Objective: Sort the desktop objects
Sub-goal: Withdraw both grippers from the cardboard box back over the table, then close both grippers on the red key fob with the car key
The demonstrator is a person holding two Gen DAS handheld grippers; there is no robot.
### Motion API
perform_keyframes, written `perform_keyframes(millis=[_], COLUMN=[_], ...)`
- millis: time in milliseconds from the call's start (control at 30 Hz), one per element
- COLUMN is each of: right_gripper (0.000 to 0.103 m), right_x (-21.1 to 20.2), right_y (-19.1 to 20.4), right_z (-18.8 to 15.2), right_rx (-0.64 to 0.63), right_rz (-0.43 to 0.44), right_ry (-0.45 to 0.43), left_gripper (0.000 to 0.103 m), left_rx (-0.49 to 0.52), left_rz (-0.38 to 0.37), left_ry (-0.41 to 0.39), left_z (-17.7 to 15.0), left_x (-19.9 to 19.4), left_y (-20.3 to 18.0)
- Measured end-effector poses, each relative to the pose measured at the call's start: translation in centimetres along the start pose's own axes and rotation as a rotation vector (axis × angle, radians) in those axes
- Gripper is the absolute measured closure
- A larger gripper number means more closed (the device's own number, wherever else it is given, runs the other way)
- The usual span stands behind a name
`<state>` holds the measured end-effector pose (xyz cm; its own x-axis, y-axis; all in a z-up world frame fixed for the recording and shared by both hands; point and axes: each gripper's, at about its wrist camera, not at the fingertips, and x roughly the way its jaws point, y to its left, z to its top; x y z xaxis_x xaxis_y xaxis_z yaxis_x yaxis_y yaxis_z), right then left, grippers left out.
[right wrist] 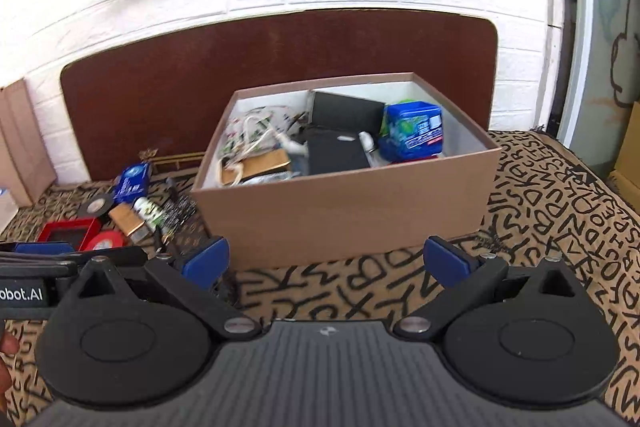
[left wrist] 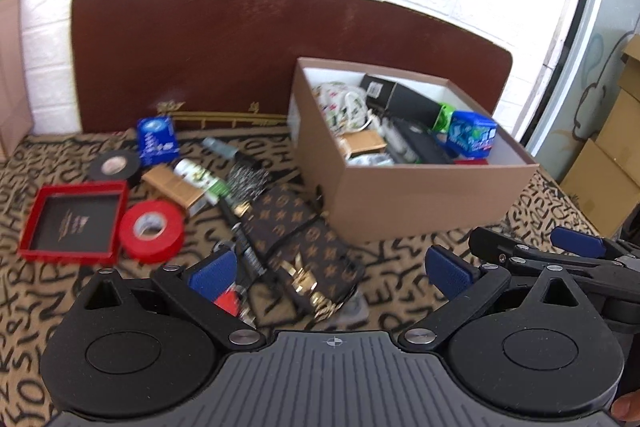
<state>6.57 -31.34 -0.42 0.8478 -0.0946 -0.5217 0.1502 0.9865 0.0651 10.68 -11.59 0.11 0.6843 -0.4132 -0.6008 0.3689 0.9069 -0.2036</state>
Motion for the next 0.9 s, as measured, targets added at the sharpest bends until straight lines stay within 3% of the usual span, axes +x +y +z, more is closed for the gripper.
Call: perform_keyframes(millis=[167, 500, 733, 900], right_gripper=[0.0, 0.0, 0.0, 0.0], right_x=[-0.4, 0.1, 1.0, 1.9], right_y=[1.7, 4.8, 6.3, 8.1], right_z=[-1.3, -5.0, -6.6, -7.6], right_rx=[-0.017, -0.056, -0.115, -0.161], right_rz=[0.002, 0.086, 0.16, 0.275], right_ry=[0.021, 0.083, 0.114, 0.134], left_gripper=[0.0, 0.0, 0.0, 0.009], left_rx=[-0.035, -0.098, -0.154, -0.169], left_rz=[0.003, -0.03, -0.026, -0.017], left_ry=[0.018, 0.078, 0.076, 0.085], left_z=[-1.8, -5.7, -6.0, -5.4], left_x=[-0.9, -1.6, -1.1, 0.2], left_y=[1.9, 5.8, 8.2, 9.6])
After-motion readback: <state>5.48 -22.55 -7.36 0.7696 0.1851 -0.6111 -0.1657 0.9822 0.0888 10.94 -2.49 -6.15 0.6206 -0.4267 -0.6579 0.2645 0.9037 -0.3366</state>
